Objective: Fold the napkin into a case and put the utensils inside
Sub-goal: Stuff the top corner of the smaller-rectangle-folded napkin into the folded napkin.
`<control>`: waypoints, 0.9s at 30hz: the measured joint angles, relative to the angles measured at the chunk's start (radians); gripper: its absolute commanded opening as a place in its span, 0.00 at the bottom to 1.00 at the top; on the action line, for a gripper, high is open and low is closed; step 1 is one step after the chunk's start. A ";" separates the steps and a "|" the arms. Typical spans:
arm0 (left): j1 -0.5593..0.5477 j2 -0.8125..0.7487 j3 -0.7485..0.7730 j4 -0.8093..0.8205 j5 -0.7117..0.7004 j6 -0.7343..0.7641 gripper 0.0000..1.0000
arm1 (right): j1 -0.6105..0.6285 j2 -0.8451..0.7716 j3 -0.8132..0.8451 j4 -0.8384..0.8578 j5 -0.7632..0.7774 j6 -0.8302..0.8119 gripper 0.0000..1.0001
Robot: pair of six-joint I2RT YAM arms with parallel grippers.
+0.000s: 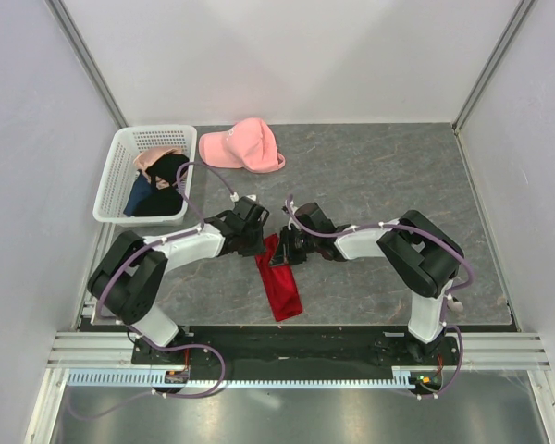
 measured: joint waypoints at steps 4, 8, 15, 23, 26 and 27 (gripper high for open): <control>-0.005 -0.050 -0.001 -0.043 0.000 0.000 0.13 | 0.003 -0.001 0.011 -0.023 0.008 -0.019 0.02; -0.007 -0.109 -0.001 -0.064 0.009 -0.003 0.11 | 0.004 -0.021 0.013 -0.057 0.035 -0.047 0.02; -0.038 -0.180 -0.056 -0.047 0.089 -0.034 0.08 | 0.004 -0.044 0.019 -0.109 0.067 -0.070 0.09; -0.134 -0.216 -0.126 -0.035 0.152 -0.093 0.07 | 0.003 -0.182 0.011 -0.224 0.074 -0.105 0.28; -0.165 -0.222 -0.127 -0.021 0.163 -0.112 0.07 | 0.003 -0.283 -0.037 -0.243 0.068 -0.122 0.28; -0.177 -0.222 -0.127 -0.015 0.166 -0.120 0.07 | 0.003 -0.315 -0.058 -0.249 0.062 -0.126 0.27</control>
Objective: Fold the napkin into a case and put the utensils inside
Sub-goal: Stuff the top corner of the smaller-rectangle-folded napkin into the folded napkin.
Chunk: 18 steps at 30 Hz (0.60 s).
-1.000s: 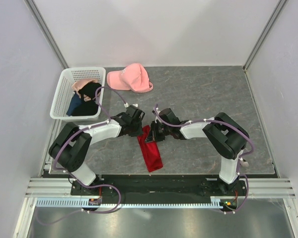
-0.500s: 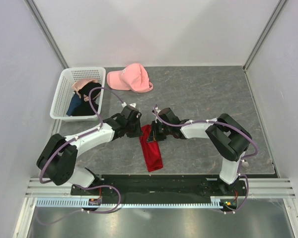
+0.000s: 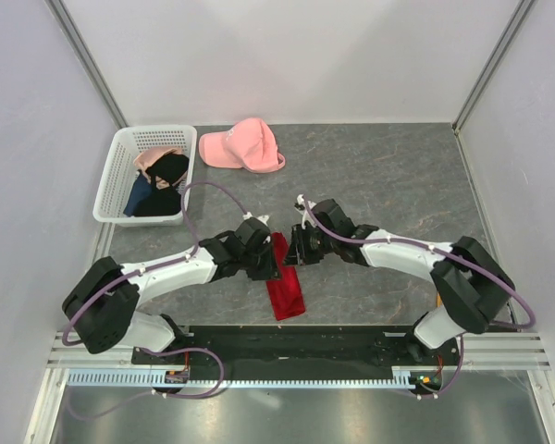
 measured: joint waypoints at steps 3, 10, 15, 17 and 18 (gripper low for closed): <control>-0.037 0.000 -0.001 0.014 0.003 -0.021 0.06 | 0.000 -0.066 -0.065 -0.014 -0.016 -0.005 0.22; -0.084 -0.019 -0.050 0.027 0.015 -0.066 0.06 | 0.033 -0.142 -0.195 -0.035 -0.034 0.014 0.12; -0.103 -0.069 -0.075 0.021 0.009 -0.091 0.06 | 0.068 -0.159 -0.221 -0.026 -0.034 0.037 0.11; -0.109 -0.089 -0.089 0.023 0.006 -0.101 0.06 | 0.080 -0.159 -0.223 -0.020 -0.033 0.047 0.11; -0.110 -0.094 -0.096 0.023 0.004 -0.105 0.06 | 0.086 -0.159 -0.224 -0.013 -0.033 0.052 0.11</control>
